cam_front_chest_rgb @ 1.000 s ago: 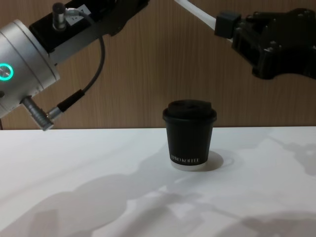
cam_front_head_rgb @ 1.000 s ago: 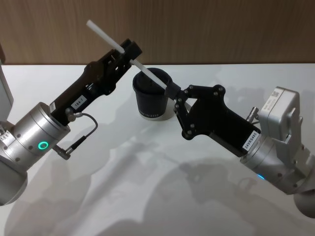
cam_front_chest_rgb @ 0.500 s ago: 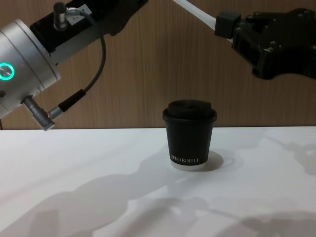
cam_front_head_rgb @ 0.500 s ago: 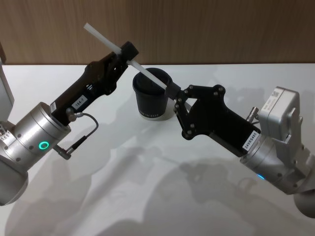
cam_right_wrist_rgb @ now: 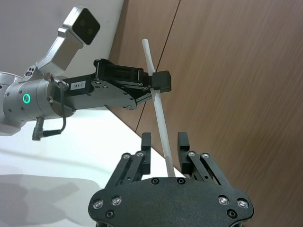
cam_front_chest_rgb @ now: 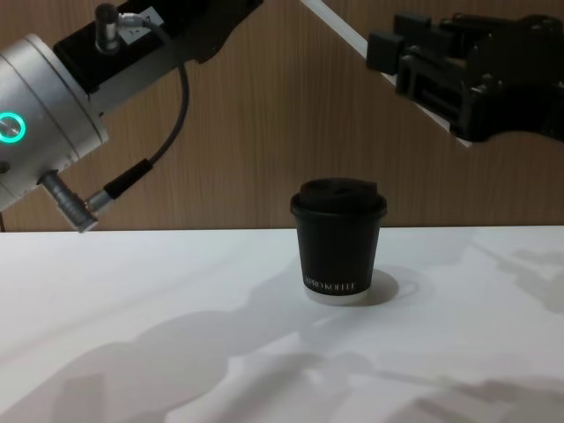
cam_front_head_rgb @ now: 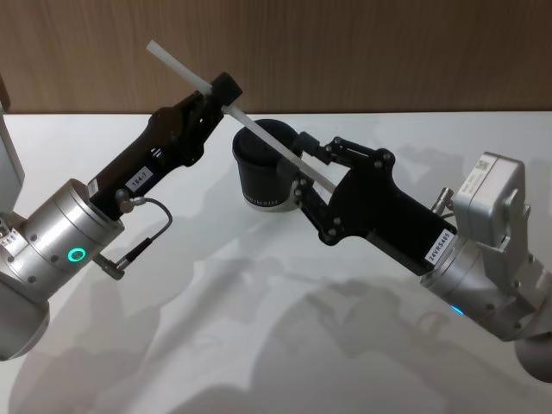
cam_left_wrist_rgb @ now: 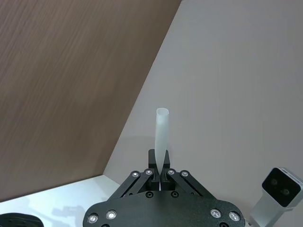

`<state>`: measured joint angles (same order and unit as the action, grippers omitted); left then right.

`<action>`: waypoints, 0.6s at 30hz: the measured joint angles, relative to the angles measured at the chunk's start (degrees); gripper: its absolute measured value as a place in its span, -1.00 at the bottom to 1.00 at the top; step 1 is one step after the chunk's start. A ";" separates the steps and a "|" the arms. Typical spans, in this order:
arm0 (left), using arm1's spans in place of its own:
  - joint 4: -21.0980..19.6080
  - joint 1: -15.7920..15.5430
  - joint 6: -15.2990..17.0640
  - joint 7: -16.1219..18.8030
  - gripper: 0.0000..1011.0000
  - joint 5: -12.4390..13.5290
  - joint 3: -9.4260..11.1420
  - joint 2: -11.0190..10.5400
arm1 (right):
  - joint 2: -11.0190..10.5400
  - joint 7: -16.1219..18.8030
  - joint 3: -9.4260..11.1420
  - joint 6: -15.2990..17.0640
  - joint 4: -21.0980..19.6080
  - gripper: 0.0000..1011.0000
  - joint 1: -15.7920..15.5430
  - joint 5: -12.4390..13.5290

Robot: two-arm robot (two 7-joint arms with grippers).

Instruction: Pick up the straw with one hand, pass it to the other hand, and insert it into the cup.

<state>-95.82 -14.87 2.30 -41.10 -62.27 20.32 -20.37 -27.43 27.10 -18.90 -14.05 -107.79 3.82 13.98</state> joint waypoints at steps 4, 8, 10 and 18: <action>0.00 -0.19 -0.25 0.59 -0.97 0.56 0.22 -0.12 | 0.00 0.00 0.00 0.00 0.00 -0.15 0.00 0.00; 0.00 -0.45 -0.70 1.89 -0.97 1.98 0.56 -0.34 | 0.00 0.00 0.00 0.00 0.00 0.08 0.00 0.00; -0.03 -0.57 -0.91 2.55 -0.97 2.65 0.72 -0.42 | 0.00 0.00 0.00 0.00 0.00 0.24 0.00 0.00; -0.37 -1.22 -2.58 7.49 -0.97 7.33 1.51 -0.65 | 0.00 0.00 0.00 0.00 0.00 0.68 0.00 0.00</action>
<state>-96.19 -16.09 -0.29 -33.60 -54.94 21.83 -21.02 -27.43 27.10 -18.90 -14.05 -107.79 3.82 13.98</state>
